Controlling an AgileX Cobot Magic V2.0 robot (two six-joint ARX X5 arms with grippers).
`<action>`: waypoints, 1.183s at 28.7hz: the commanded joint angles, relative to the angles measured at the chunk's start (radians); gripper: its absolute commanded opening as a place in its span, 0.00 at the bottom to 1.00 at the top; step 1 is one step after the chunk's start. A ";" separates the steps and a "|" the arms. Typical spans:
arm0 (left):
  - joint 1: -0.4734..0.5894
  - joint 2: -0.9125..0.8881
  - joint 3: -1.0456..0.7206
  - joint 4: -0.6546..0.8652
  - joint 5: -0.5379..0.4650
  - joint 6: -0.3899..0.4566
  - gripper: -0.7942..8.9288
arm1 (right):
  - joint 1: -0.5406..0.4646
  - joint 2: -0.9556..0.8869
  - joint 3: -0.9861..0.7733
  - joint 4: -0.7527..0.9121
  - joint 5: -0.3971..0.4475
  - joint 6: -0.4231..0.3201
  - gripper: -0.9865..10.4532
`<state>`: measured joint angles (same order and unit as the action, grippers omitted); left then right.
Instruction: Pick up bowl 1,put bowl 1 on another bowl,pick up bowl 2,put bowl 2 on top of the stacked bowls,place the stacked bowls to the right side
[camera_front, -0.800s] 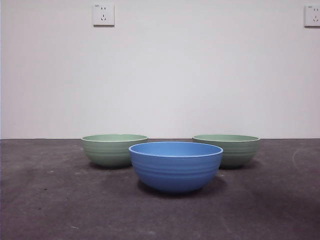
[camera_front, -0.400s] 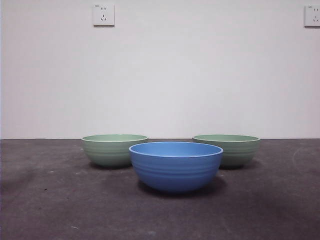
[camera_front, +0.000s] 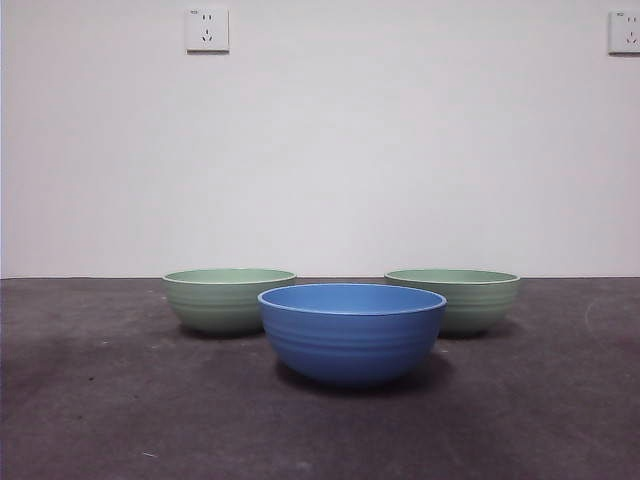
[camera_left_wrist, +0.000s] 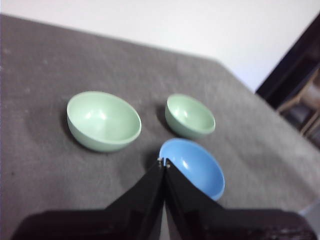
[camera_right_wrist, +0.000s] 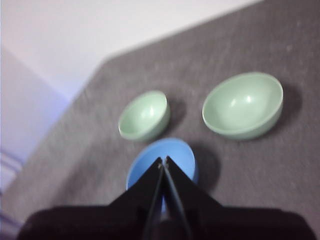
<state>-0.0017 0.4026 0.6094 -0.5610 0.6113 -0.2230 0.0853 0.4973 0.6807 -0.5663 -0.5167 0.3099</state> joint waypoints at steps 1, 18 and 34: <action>0.002 0.067 0.090 -0.122 0.011 0.191 0.07 | 0.002 0.097 0.124 -0.149 -0.005 -0.198 0.08; -0.039 0.248 0.328 -0.490 -0.017 0.460 0.07 | 0.003 0.345 0.392 -0.545 0.053 -0.446 0.08; -0.044 0.248 0.328 -0.454 -0.061 0.428 0.72 | 0.003 0.356 0.392 -0.527 0.051 -0.361 0.64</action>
<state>-0.0425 0.6525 0.9352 -1.0225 0.5518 0.2096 0.0856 0.8516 1.0702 -1.1000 -0.4675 -0.0654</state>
